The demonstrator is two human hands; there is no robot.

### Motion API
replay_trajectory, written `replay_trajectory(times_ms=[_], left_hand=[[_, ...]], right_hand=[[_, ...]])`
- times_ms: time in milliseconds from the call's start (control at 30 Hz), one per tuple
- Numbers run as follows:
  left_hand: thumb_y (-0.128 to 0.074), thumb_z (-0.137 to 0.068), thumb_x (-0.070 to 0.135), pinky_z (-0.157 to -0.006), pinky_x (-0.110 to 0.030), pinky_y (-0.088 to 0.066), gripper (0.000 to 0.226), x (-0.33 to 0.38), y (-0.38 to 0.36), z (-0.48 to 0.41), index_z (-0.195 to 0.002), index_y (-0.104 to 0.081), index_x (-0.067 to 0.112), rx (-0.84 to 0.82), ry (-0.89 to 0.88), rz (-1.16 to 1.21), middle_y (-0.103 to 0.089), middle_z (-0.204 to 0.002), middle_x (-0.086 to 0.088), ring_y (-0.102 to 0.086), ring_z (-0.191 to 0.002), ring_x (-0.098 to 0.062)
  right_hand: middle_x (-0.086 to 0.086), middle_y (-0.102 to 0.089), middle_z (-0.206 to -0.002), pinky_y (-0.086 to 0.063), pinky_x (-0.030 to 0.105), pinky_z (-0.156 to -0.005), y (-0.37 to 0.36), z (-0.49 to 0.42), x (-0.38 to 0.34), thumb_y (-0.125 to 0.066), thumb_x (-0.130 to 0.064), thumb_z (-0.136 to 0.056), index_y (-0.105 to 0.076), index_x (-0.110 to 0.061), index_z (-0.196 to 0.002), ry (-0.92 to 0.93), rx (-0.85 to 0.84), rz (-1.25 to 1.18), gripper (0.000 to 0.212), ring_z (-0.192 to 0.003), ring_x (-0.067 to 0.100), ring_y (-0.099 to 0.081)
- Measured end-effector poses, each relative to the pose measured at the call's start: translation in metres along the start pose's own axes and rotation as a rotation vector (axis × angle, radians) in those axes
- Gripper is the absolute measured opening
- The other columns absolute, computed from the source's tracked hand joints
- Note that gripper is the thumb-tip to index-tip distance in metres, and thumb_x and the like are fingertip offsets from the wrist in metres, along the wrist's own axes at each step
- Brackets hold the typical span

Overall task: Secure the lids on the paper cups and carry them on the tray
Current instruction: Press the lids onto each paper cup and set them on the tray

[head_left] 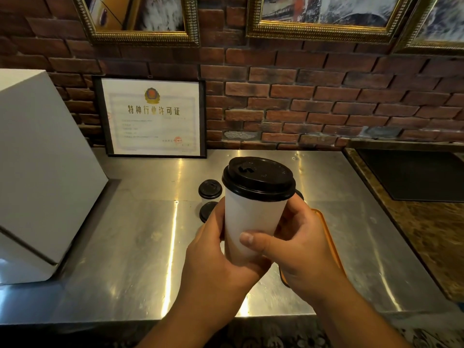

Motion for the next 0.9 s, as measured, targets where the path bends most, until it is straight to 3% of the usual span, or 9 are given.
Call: replay_trajectory(times_ms=[167, 300, 500, 633, 733, 833, 900], left_hand=[[-0.069, -0.058, 0.095, -0.074, -0.003, -0.05, 0.087, 0.0062, 0.0026, -0.0021, -0.136, -0.04, 0.07, 0.037, -0.005, 0.036, -0.059, -0.129, 0.035, -0.057, -0.12, 0.011], [-0.08, -0.062, 0.077, -0.079, -0.009, -0.055, 0.088, 0.0067, 0.0014, -0.002, -0.14, -0.041, 0.064, 0.012, -0.012, 0.022, -0.06, -0.129, 0.033, -0.059, -0.118, 0.007], [-0.083, -0.063, 0.068, -0.091, -0.009, -0.053, 0.091, 0.003, 0.0007, 0.0013, -0.144, -0.042, 0.056, 0.031, 0.003, -0.04, -0.059, -0.13, 0.036, -0.063, -0.117, -0.001], [-0.08, -0.062, 0.079, -0.081, -0.002, -0.05, 0.091, 0.0035, 0.0018, -0.0002, -0.141, -0.039, 0.062, 0.042, 0.006, -0.029, -0.058, -0.13, 0.038, -0.059, -0.118, 0.006], [-0.081, -0.062, 0.072, -0.074, -0.002, -0.05, 0.093, 0.0026, 0.0017, -0.0019, -0.143, -0.036, 0.066, 0.029, 0.001, -0.006, -0.058, -0.131, 0.037, -0.056, -0.119, 0.012], [-0.085, -0.058, 0.069, -0.072, -0.004, -0.052, 0.108, 0.0004, -0.0009, -0.0014, -0.149, -0.026, 0.067, 0.036, 0.01, -0.001, -0.052, -0.135, 0.04, -0.055, -0.12, 0.013], [-0.081, -0.056, 0.076, -0.075, -0.003, -0.051, 0.101, -0.0002, -0.0031, -0.0007, -0.142, -0.027, 0.072, 0.047, 0.029, 0.006, -0.052, -0.134, 0.041, -0.057, -0.119, 0.01]], right_hand=[[-0.011, -0.073, -0.124, -0.063, 0.025, -0.08, -0.0014, -0.0004, -0.0004, -0.091, -0.017, -0.07, -0.058, -0.035, -0.136, -0.021, -0.004, -0.005, 0.076, -0.117, 0.012, -0.07], [-0.011, -0.073, -0.123, -0.063, 0.026, -0.082, -0.0012, -0.0017, -0.0028, -0.091, -0.018, -0.069, -0.059, -0.034, -0.135, -0.006, 0.002, 0.018, 0.075, -0.117, 0.014, -0.07], [-0.014, -0.074, -0.121, -0.063, 0.023, -0.078, -0.0019, -0.002, -0.0017, -0.093, -0.017, -0.066, -0.059, -0.04, -0.132, 0.012, 0.019, 0.017, 0.077, -0.115, 0.01, -0.071], [-0.015, -0.074, -0.122, -0.062, 0.02, -0.077, -0.0021, -0.002, -0.0033, -0.092, -0.019, -0.069, -0.059, -0.04, -0.131, -0.001, 0.003, 0.017, 0.073, -0.115, 0.008, -0.071], [-0.01, -0.074, -0.122, -0.063, 0.023, -0.079, -0.0008, -0.0023, -0.0041, -0.094, -0.016, -0.07, -0.06, -0.034, -0.134, -0.004, 0.01, 0.007, 0.075, -0.115, 0.013, -0.072], [-0.011, -0.075, -0.121, -0.063, 0.022, -0.077, -0.0004, -0.0024, -0.0034, -0.095, -0.019, -0.067, -0.06, -0.035, -0.132, -0.004, 0.029, 0.014, 0.076, -0.114, 0.011, -0.072], [-0.013, -0.074, -0.121, -0.063, 0.022, -0.077, -0.0003, -0.0027, -0.0024, -0.096, -0.019, -0.066, -0.06, -0.036, -0.132, -0.005, 0.036, 0.021, 0.077, -0.113, 0.009, -0.072]])
Point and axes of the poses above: each hand's wrist, its own z-axis away from the middle knuckle, its own y-axis out of the back of the hand, x = y × z, the point moved 2 cm from there along -z, towards the middle knuckle
